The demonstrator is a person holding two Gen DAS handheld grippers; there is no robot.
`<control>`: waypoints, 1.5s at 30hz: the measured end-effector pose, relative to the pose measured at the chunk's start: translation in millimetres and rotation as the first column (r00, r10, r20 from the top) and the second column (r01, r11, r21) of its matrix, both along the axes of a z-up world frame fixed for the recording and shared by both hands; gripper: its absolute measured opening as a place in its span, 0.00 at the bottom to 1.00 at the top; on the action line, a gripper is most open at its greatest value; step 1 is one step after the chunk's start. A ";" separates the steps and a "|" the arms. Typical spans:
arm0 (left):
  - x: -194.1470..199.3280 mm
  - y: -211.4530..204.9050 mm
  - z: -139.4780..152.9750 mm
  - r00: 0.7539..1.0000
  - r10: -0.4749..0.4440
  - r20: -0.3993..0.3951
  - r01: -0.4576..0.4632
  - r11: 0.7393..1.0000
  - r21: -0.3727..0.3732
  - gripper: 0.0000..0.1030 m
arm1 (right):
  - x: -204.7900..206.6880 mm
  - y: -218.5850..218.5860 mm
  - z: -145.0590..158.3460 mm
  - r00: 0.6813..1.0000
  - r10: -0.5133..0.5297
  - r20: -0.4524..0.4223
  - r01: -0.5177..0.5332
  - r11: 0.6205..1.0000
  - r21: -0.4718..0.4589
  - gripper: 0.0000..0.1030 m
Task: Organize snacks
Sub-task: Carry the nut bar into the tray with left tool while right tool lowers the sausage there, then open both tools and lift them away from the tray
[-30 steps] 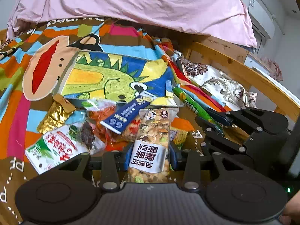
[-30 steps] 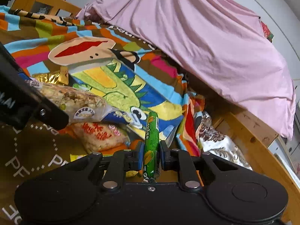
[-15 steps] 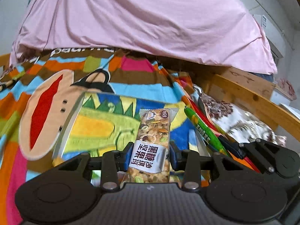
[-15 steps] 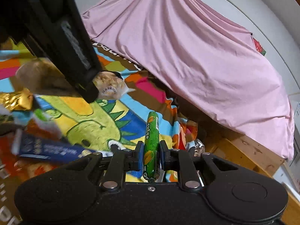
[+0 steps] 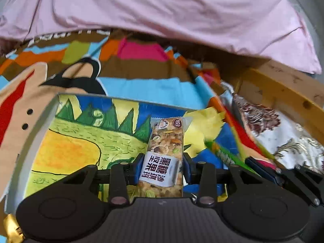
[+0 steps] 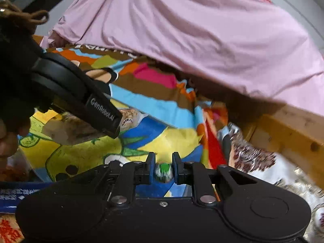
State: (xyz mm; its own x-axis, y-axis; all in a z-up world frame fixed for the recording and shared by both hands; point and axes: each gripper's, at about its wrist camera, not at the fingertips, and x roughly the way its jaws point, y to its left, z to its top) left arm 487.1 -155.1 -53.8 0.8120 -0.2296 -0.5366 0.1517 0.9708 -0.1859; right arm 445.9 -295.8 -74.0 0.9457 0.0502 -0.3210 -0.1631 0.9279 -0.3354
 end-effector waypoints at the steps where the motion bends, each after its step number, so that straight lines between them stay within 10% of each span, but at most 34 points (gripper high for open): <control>1: 5.9 -0.2 -2.9 1.000 0.005 -0.016 -0.005 1.000 -0.005 0.41 | 2.4 -1.5 -2.8 1.000 -0.002 -0.007 0.002 1.000 0.001 0.18; 12: 28.3 -6.5 -27.0 0.991 0.044 -0.124 -0.042 0.999 0.019 0.42 | 15.8 -10.4 -20.7 0.992 -0.031 -0.123 0.038 0.998 0.053 0.22; 31: -30.8 21.6 22.0 0.995 0.098 0.012 -0.098 0.995 -0.029 0.96 | -41.2 -33.0 41.7 0.999 -0.031 -0.022 0.035 0.966 0.256 0.99; 45: -152.1 56.8 71.8 0.971 0.159 0.179 -0.162 0.987 0.000 0.99 | -154.8 -30.3 89.6 0.989 -0.080 0.123 0.042 0.958 0.285 0.99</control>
